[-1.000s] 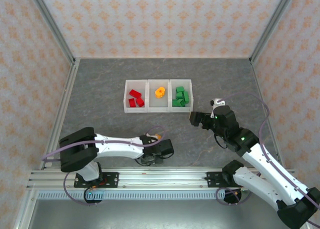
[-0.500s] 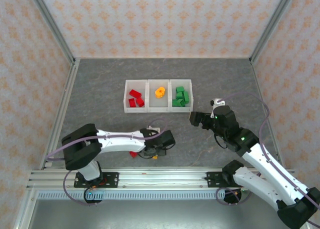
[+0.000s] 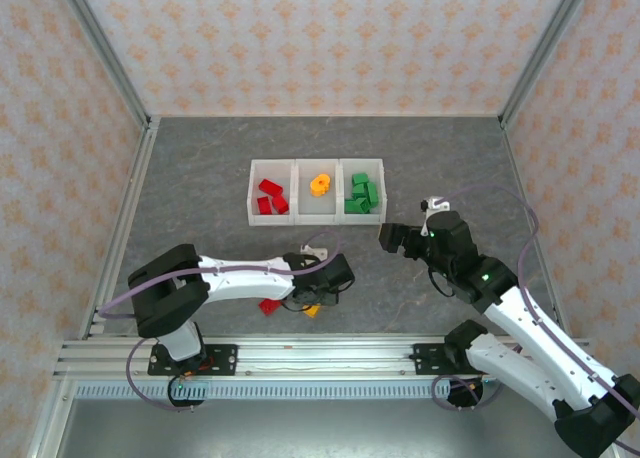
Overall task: Sort the legos into containers by color
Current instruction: Rotate the lego at the bottom-center of the table, then pick up the lego from the middle-left of the table.
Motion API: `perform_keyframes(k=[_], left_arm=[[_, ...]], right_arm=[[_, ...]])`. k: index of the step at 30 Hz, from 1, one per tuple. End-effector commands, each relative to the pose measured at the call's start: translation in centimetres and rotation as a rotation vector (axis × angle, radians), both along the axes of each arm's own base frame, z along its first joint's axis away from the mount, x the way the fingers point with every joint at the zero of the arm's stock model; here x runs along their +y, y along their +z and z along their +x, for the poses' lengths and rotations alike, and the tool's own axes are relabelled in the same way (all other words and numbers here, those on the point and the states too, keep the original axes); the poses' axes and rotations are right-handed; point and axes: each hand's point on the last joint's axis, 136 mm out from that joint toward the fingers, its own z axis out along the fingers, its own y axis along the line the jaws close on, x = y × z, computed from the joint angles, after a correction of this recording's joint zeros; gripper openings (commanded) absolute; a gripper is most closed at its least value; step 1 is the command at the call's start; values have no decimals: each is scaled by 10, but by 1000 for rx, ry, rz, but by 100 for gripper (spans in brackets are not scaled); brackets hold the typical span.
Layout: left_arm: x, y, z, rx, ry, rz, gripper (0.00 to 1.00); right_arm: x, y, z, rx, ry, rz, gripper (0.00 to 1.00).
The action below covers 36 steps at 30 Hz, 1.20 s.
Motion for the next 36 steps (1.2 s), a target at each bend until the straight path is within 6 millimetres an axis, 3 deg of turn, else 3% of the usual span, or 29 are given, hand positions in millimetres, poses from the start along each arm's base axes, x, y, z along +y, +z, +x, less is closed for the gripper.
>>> perform_keyframes(k=[1, 8, 11, 18, 22, 30, 36], left_arm=[[12, 7, -2, -22, -18, 5, 61], [21, 18, -9, -35, -170, 43, 69], [16, 21, -12, -37, -228, 27, 72], [12, 11, -16, -11, -315, 92, 73], [14, 2, -16, 18, -344, 150, 67], [16, -9, -21, 61, -351, 179, 42], [19, -10, -23, 70, -332, 181, 38]], right_arm=[[-4, -6, 1, 8, -24, -13, 100], [-4, -8, 2, 15, -23, -15, 100], [-4, -9, 2, 16, -24, -16, 100], [-5, -9, 2, 17, -30, -17, 100], [-5, -9, 2, 17, -29, -20, 100], [-5, -9, 2, 17, -30, -21, 100], [-5, -10, 2, 19, -32, -24, 100]])
